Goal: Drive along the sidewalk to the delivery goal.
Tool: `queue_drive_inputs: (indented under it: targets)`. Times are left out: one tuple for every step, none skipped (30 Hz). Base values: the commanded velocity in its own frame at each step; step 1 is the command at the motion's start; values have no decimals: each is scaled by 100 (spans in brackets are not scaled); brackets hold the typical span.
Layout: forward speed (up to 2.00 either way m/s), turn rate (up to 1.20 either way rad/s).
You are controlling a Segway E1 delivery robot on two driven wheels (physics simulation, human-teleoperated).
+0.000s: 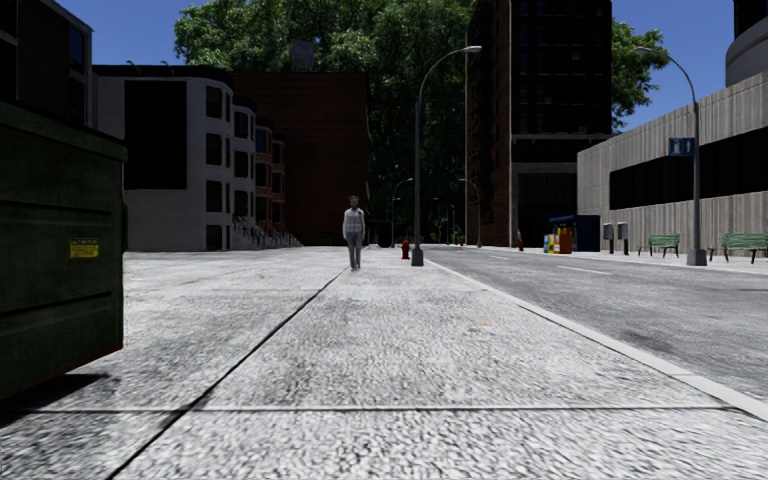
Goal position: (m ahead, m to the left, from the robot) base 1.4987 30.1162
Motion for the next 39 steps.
queue_drive_inputs:
  targets:
    - [200, 0]
    - [200, 0]
    - [200, 0]
    - [200, 0]
    - [200, 0]
    - [200, 0]
    - [200, 0]
    - [200, 0]
    - [200, 0]
    - [200, 0]
    - [200, 0]
    - [200, 0]
    - [200, 0]
    - [199, 0]
    - [193, 0]
    - [189, 0]
    - [189, 0]
    - [188, 0]
    - [188, 0]
    - [188, 0]
    - [188, 0]
    - [188, 0]
    - [188, 0]
    - [188, 0]
    - [188, 0]
    - [188, 5]
    - [188, 20]
    - [188, 40]
    - [188, 64]
    - [188, 75]
    - [188, 84]
    - [188, 84]
    - [188, 91]
    - [188, 93]
    - [188, 97]
    - [188, 102]
    - [188, 112]
    - [188, 120]
    - [188, 120]
